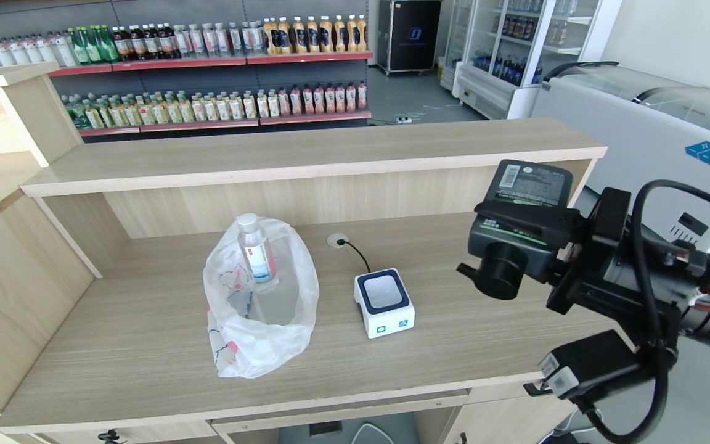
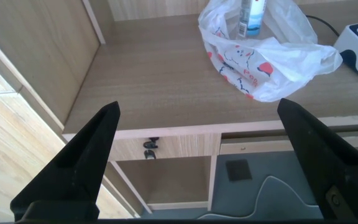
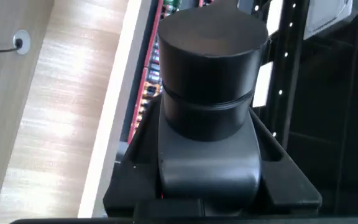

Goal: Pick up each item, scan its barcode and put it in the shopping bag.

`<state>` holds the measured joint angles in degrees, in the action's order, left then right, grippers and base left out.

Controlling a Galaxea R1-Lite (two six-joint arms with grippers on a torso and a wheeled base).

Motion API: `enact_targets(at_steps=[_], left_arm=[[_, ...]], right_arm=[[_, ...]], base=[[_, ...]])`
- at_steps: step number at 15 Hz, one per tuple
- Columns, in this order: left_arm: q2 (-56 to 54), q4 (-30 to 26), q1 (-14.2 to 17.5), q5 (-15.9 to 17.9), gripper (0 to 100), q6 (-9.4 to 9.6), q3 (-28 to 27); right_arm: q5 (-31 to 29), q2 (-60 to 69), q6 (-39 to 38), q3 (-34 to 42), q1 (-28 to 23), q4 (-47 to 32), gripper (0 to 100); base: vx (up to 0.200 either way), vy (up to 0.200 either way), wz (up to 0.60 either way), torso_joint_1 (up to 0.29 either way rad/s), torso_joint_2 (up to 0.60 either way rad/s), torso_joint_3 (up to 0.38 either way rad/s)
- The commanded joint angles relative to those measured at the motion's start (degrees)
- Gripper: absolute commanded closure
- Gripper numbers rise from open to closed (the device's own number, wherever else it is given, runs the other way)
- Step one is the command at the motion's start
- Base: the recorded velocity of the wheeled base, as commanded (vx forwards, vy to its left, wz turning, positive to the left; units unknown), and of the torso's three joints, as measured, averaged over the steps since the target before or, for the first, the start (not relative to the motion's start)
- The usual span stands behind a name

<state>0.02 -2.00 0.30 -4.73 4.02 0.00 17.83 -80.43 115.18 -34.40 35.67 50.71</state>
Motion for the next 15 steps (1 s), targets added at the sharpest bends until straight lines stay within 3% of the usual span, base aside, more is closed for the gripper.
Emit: enact_targets(at_steps=[1, 3, 6, 8, 12, 15], left_arm=[[-0.02, -0.02, 0.05, -0.02, 0, 0.02, 0.00], [-0.02, -0.02, 0.05, -0.02, 0, 0.02, 0.00], [-0.02, -0.02, 0.05, -0.02, 0, 0.02, 0.00], [-0.02, -0.02, 0.05, -0.02, 0, 0.02, 0.00], [-0.02, -0.02, 0.05, -0.02, 0, 0.02, 0.00], [-0.02, -0.02, 0.05, -0.02, 0, 0.02, 0.00]], right_arm=[[-8.08, 3.62, 9.28, 4.34, 13.20, 0.00, 100], [-8.78, 4.67, 19.03, 5.75, 20.14, 0.09, 100], [-8.87, 9.24, 25.54, 7.77, 21.90, -0.09, 100], [-8.87, 11.35, 27.65, 8.21, 24.01, -2.81, 100], [-10.63, 13.02, 29.75, 8.12, 33.24, -4.13, 100], [-14.32, 13.55, 28.79, 8.21, 34.38, -2.11, 100]], base=[[0.000, 0.000, 0.00, 0.000, 0.00, 0.000], [0.000, 0.000, 0.00, 0.000, 0.00, 0.000], [0.000, 0.000, 0.00, 0.000, 0.00, 0.000], [0.000, 0.000, 0.00, 0.000, 0.00, 0.000], [0.000, 0.000, 0.00, 0.000, 0.00, 0.000], [0.000, 0.000, 0.00, 0.000, 0.00, 0.000]])
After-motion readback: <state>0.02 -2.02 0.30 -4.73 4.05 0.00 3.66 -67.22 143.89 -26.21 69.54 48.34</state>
